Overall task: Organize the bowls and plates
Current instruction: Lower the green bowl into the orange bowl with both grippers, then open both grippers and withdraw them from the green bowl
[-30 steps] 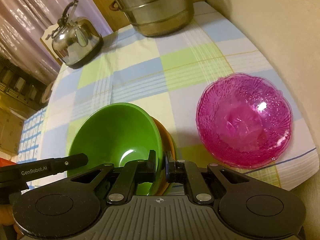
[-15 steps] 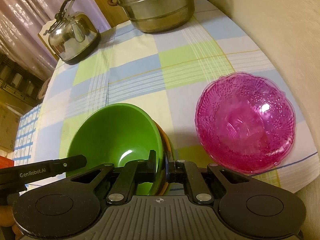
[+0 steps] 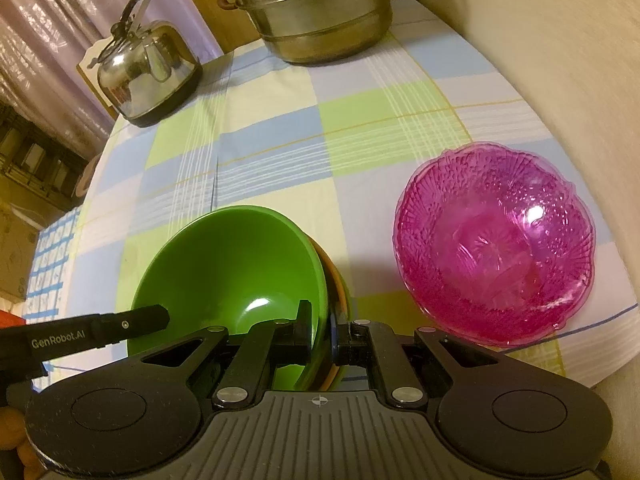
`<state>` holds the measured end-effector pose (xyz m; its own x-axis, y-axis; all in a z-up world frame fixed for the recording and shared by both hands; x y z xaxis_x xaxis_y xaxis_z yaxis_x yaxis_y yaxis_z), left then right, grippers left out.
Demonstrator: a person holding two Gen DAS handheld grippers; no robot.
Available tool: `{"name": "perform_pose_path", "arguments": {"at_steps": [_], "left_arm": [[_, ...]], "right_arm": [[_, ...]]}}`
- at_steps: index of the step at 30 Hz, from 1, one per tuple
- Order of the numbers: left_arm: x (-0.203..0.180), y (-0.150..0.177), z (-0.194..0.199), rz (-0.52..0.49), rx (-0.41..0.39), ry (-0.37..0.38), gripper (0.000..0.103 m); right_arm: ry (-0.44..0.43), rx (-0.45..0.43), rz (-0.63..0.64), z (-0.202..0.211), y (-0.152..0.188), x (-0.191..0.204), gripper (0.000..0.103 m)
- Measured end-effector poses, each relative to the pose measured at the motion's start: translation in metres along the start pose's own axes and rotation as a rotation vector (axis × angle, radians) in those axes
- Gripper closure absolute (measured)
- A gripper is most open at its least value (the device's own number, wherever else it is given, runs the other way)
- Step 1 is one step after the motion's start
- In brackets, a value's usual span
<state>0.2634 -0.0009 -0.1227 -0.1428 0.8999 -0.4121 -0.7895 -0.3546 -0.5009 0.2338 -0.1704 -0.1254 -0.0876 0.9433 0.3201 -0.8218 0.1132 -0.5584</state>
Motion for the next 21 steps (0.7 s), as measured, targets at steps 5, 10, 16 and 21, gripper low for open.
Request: {"name": "perform_pose_path", "arguments": {"at_steps": [5, 10, 16, 21], "left_arm": [[-0.004, -0.001, 0.001, -0.008, -0.012, 0.020, 0.083], [-0.007, -0.004, 0.005, -0.035, -0.042, 0.016, 0.080], [-0.006, -0.007, 0.010, -0.026, -0.065, 0.017, 0.074], [-0.003, -0.007, 0.018, -0.020, -0.091, 0.015, 0.068]], "right_arm": [[-0.006, -0.012, 0.001, 0.001, 0.000, -0.001, 0.095], [-0.012, -0.057, -0.012, 0.007, -0.004, -0.003, 0.083], [0.004, -0.124, -0.026, 0.017, -0.013, -0.015, 0.035], [0.006, -0.129, -0.079, 0.022, -0.009, -0.029, 0.035]]}}
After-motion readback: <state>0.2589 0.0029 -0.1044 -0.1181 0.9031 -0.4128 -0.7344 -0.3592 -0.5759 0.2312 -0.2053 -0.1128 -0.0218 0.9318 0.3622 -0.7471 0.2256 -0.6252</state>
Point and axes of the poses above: each gripper's, at about its wrist camera, not at the fingertips, and z roughly against the way its jaws point, x to its left, y to its underside, the point moved 10 cm from there along -z, roughly the way its jaws point, and after that the axes turned 8 degrees about -x, right-handed, at the moved point
